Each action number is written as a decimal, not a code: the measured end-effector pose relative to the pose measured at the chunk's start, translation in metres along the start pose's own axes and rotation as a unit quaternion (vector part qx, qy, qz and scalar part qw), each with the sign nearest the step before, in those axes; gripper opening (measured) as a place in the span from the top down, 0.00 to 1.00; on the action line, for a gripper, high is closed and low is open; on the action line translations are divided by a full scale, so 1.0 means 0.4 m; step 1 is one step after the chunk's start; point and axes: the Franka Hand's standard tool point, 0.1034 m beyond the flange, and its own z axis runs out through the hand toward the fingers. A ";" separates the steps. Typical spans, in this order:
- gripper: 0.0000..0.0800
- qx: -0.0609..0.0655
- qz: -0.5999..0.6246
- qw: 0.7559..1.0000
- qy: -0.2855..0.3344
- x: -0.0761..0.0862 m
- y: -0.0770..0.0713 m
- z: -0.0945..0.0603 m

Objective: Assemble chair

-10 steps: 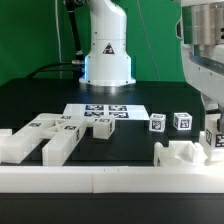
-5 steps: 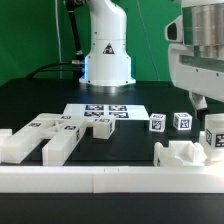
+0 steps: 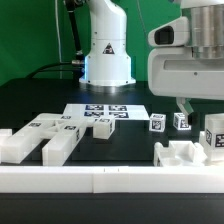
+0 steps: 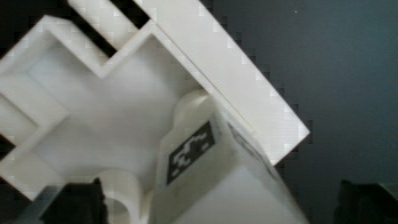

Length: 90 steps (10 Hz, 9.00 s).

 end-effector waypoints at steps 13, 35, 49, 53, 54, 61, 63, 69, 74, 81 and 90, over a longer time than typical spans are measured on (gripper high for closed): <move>0.64 -0.010 -0.258 0.966 0.006 0.003 -0.008 -0.002; 0.19 -0.003 0.084 0.996 0.007 -0.001 -0.006 0.004; 0.46 -0.026 -0.372 0.928 0.015 0.003 -0.008 0.003; 0.64 -0.025 -0.328 0.944 0.016 0.003 -0.008 0.003; 0.64 -0.022 -0.290 0.957 0.017 0.003 -0.007 0.004; 0.64 -0.004 0.090 0.996 0.029 0.002 0.001 0.006; 0.64 0.001 0.177 0.984 0.027 0.002 0.003 0.007; 0.30 0.001 0.200 0.979 0.027 0.001 -0.001 0.007; 0.19 -0.007 -0.014 1.000 0.027 0.001 0.000 0.010; 0.19 -0.029 -0.284 0.958 0.032 0.001 -0.006 0.009; 0.64 -0.042 -0.348 0.936 0.034 -0.002 -0.008 0.011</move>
Offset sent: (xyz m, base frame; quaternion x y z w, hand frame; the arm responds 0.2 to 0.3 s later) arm 0.0119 0.0017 0.0053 -0.0338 0.0092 -0.2462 0.9686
